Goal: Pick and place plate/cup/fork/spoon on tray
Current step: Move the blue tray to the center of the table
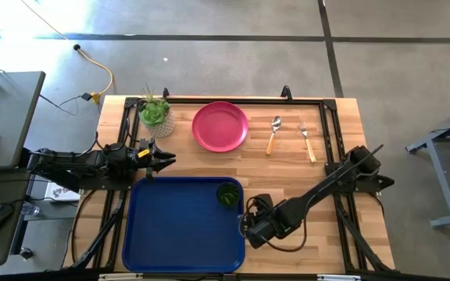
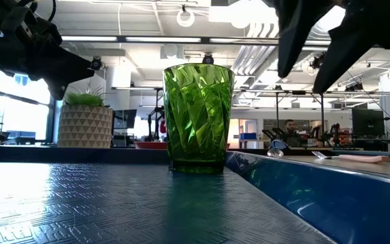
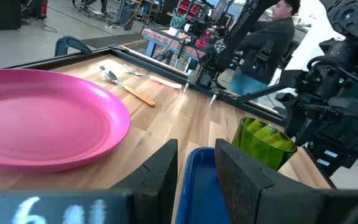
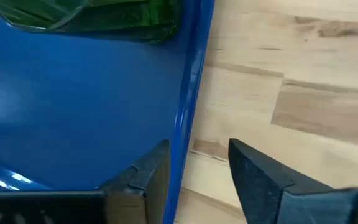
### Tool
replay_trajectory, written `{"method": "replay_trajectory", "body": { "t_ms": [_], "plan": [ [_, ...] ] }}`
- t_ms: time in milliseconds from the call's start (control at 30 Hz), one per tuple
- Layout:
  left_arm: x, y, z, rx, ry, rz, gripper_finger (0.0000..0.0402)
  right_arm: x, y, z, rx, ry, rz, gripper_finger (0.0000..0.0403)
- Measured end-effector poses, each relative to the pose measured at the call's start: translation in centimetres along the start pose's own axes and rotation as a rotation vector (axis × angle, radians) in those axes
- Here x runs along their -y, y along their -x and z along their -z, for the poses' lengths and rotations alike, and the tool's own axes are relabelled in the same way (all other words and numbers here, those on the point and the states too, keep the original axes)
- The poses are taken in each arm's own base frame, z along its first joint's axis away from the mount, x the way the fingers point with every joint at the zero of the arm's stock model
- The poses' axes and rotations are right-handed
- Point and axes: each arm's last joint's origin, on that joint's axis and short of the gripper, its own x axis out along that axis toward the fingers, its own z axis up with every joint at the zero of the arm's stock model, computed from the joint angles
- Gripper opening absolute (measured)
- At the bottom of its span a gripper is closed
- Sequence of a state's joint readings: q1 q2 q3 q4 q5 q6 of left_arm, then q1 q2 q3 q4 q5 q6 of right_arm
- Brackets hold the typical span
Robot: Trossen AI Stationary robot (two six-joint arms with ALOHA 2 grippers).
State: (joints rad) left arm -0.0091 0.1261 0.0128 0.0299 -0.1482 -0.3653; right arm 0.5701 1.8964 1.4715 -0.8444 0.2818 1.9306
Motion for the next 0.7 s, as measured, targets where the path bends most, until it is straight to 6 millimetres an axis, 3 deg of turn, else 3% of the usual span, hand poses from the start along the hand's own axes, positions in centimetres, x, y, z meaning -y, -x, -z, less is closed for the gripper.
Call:
{"method": "replay_trajectory", "body": {
  "t_ms": [333, 700],
  "plan": [
    [0.0, 0.0, 0.0, 0.001, 0.000, 0.000, 0.0099, -1.0, -3.4, -1.0, -0.046, 0.058, 0.021, 0.0165],
    [0.0, 0.0, 0.0, 0.001, 0.002, 0.000, 0.0099, -1.1, -6.0, 0.4, -0.087, 0.056, 0.010, 0.0165]
  ]
}}
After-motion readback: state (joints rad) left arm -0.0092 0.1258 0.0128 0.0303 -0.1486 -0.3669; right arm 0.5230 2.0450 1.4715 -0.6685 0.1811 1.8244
